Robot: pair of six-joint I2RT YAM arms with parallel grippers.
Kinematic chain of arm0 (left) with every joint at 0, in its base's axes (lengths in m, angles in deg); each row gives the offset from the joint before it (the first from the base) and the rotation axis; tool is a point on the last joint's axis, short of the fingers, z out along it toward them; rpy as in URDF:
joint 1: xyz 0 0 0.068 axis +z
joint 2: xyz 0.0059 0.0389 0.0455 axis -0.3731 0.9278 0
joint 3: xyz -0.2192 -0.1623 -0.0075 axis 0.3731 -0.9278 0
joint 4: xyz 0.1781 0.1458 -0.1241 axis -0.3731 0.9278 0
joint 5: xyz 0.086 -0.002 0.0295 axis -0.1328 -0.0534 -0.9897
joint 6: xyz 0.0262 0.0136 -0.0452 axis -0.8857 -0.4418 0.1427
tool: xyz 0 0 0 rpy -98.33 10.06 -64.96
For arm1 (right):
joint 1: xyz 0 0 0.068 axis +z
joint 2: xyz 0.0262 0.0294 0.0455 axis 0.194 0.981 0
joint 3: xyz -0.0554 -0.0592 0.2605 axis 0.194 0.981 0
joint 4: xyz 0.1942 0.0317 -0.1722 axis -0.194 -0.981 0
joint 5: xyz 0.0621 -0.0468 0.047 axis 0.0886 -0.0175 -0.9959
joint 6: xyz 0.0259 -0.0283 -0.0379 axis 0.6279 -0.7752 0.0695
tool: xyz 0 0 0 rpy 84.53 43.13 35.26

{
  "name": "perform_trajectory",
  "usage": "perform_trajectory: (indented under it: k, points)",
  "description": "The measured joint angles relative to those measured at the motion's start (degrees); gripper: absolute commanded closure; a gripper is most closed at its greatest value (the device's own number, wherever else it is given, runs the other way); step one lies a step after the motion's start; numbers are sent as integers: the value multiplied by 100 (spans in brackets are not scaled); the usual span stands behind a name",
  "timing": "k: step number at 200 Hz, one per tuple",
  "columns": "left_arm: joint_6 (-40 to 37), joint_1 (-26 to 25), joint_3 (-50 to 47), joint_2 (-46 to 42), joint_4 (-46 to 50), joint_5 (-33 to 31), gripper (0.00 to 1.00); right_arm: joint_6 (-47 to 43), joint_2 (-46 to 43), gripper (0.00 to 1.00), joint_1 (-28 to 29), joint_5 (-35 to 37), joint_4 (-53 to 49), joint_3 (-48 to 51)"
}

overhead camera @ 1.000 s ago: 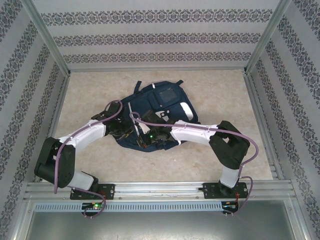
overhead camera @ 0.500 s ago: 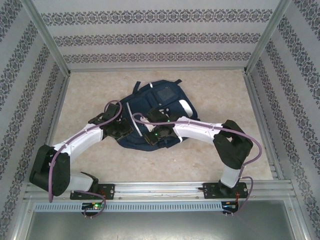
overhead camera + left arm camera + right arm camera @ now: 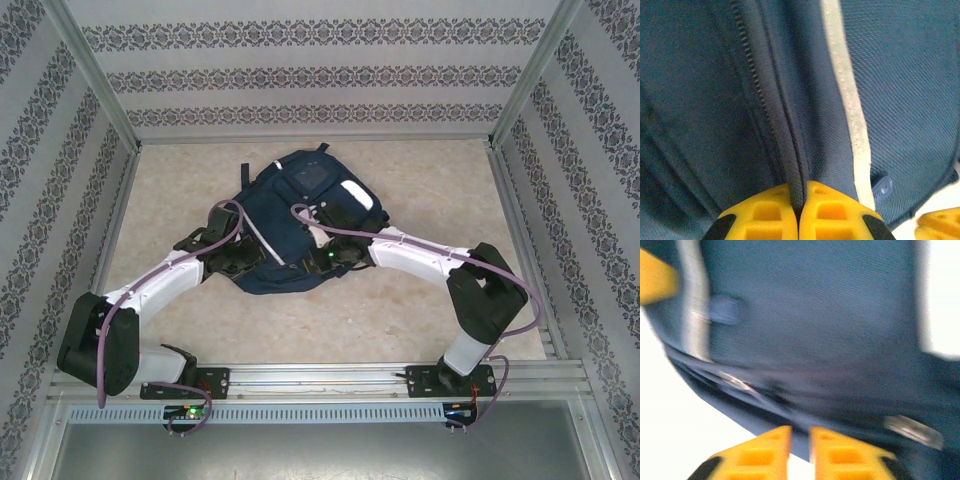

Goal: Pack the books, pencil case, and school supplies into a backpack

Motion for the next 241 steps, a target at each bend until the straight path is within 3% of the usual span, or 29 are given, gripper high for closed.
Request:
perform_trajectory:
  k: [8, 24, 43, 45, 48, 51, 70, 75, 79, 124, 161, 202, 241]
  points:
    - [-22, 111, 0, 0, 107, -94, 91, -39, -17, 65, -153, 109, -173, 55]
    - [-57, 275, 0, 0, 243, -138, 57, -120, -74, 56, -352, 271, -396, 173]
    - [-52, 332, 2, -131, 308, -63, 39, -208, -350, 41, -380, 466, -568, 317]
    - [-37, 334, 2, -168, 313, -59, 30, -234, -378, 40, -380, 470, -586, 326]
    - [-90, 332, 11, -227, 326, -48, 5, -203, -466, 39, -391, 505, -603, 348]
    - [-57, 332, 17, -299, 326, -44, 0, -273, -535, 37, -400, 525, -605, 369]
    - [-273, 332, 223, -863, 393, -129, 1, -367, -1180, 22, -496, 723, -612, 518]
    - [-332, 332, 315, -1014, 417, -188, 1, -363, -1405, 5, -540, 800, -601, 564]
    - [-413, 332, 413, -1143, 439, -267, 1, -435, -1604, 2, -575, 885, -577, 603]
    - [-2201, 337, 918, -2675, 415, -1248, 1, -1005, -3858, 2, -1001, 2190, 402, 1344]
    - [-3633, 369, -267, -3709, -518, -2398, 1, -1600, -5657, 2, -2092, 2743, 2199, 3418]
    - [-4100, 1375, -2015, -3254, -1858, -2444, 1, -1635, -6561, 2, -3534, 2490, 3324, 5530]
    - [-4863, 1720, -2870, -1834, -3998, -1836, 1, -1617, -5923, 2, -3801, 2286, 4347, 6151]
